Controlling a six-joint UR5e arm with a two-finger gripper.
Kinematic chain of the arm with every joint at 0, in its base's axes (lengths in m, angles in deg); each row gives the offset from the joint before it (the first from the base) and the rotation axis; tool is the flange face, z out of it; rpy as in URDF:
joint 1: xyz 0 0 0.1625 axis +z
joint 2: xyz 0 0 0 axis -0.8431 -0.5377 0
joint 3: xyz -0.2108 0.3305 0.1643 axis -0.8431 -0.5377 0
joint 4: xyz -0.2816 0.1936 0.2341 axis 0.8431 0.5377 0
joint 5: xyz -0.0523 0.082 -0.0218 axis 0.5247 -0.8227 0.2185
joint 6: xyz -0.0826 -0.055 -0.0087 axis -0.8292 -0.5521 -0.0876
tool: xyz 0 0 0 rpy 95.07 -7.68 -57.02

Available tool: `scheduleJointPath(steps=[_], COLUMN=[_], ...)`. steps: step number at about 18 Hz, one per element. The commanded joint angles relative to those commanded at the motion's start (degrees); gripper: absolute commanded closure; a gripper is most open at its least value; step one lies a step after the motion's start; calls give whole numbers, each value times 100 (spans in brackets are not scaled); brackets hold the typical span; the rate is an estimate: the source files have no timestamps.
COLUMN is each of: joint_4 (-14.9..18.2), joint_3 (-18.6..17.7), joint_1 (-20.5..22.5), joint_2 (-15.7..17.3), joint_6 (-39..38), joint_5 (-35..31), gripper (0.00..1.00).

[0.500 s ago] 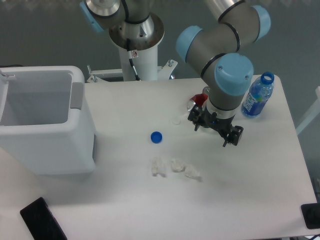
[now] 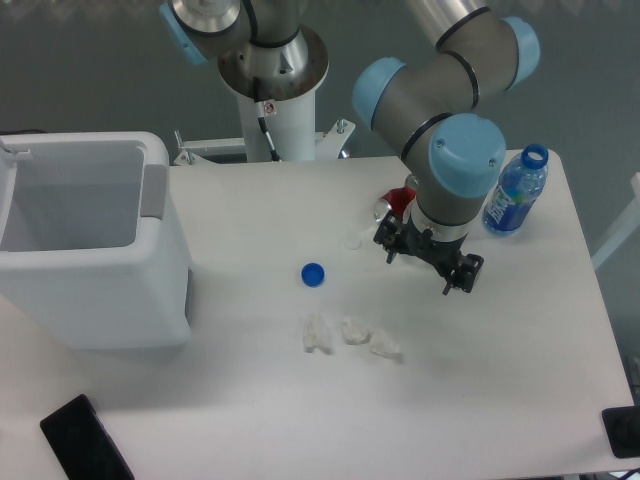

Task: Close the trash can
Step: 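Raise the gripper and move it toward the open trash can lid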

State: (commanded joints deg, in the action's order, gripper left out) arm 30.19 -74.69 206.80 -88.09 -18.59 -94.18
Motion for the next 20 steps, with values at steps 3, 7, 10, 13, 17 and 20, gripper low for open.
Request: scheduleJointPath(steps=[3, 7, 10, 13, 17, 20], joint_4=[9, 26, 35, 53, 70, 254], joint_3=[-228, -422, -449, -475, -492, -493], joint_1=[17, -52, -158, -316, -562, -659], joint_2=[289, 554, 764, 1054, 1616, 2239], joint_6=[-333, -685, -1114, -1686, -2073, -2890], joint_5=[18, 0, 9, 262, 806, 1335], gripper=[0, 0, 0, 0, 0, 8])
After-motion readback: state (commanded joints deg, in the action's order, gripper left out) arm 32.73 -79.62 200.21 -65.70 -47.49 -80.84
